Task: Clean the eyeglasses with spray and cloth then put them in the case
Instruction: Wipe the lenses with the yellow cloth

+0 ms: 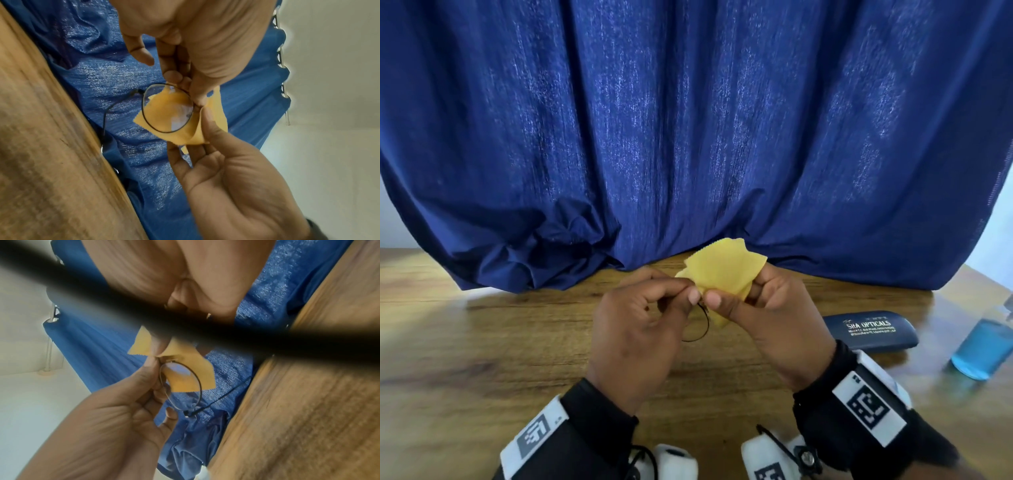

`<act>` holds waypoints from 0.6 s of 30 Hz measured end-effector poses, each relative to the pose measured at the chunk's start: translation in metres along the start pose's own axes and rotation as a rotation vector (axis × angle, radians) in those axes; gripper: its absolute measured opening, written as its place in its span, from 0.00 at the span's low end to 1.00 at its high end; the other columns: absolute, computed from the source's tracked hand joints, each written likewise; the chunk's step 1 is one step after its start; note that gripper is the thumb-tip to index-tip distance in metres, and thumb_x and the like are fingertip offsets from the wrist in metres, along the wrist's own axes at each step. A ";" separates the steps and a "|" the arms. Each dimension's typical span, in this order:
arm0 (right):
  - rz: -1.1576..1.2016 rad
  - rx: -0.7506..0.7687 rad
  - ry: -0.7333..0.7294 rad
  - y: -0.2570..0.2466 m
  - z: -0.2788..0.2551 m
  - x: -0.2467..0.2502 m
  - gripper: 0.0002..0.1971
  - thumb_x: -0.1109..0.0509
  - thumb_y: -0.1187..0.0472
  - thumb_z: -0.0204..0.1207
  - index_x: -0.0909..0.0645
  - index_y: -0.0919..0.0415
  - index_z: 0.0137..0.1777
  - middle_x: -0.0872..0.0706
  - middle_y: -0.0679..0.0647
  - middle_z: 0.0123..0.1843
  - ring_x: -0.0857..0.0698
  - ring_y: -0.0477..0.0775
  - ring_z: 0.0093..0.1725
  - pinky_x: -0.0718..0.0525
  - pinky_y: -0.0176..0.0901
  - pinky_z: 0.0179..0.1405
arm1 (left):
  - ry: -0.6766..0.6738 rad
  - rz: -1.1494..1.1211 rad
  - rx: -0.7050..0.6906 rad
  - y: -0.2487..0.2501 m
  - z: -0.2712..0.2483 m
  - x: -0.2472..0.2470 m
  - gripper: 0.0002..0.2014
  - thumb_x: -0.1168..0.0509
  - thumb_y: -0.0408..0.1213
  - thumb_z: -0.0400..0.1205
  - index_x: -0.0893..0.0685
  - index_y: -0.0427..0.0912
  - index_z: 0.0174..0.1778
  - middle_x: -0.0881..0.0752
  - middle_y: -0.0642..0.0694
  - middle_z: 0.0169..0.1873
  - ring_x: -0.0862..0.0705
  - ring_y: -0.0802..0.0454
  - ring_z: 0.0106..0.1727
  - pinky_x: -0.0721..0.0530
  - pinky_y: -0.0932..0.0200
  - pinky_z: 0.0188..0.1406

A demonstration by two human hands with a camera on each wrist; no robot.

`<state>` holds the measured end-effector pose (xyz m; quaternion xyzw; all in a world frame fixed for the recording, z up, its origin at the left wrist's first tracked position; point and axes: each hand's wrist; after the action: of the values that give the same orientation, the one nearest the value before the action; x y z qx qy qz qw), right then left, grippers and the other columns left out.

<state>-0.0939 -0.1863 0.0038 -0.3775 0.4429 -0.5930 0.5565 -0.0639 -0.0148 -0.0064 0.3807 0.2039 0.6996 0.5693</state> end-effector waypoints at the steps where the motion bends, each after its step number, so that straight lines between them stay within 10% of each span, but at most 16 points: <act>1: 0.003 0.006 -0.003 0.000 0.000 0.000 0.16 0.21 0.73 0.73 0.12 0.61 0.59 0.04 0.53 0.51 0.05 0.49 0.52 0.11 0.36 0.49 | -0.002 0.003 0.002 0.000 0.001 0.001 0.04 0.23 0.35 0.79 0.05 0.49 0.40 0.11 0.58 0.37 0.14 0.60 0.44 0.24 0.79 0.41; 10: -0.058 0.124 0.147 -0.010 -0.004 0.004 0.20 0.13 0.68 0.60 0.11 0.61 0.53 0.04 0.54 0.45 0.05 0.51 0.46 0.07 0.40 0.44 | -0.020 0.031 -0.075 0.004 0.000 0.002 0.05 0.23 0.36 0.79 0.07 0.51 0.39 0.12 0.59 0.37 0.13 0.56 0.43 0.21 0.76 0.40; 18: -0.223 0.176 0.255 -0.011 -0.003 0.006 0.13 0.21 0.55 0.77 0.09 0.67 0.40 0.09 0.68 0.36 0.10 0.70 0.37 0.12 0.62 0.40 | -0.089 0.029 -0.064 0.009 -0.005 -0.006 0.04 0.23 0.39 0.79 0.03 0.52 0.44 0.12 0.60 0.37 0.13 0.61 0.45 0.22 0.77 0.39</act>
<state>-0.1004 -0.1918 0.0127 -0.2956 0.4117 -0.7304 0.4578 -0.0727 -0.0219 -0.0047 0.3960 0.1503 0.6963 0.5795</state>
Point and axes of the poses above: each hand's wrist, its own z-axis towards the middle knuckle, its own x-axis out of the back of the hand, y = z × x
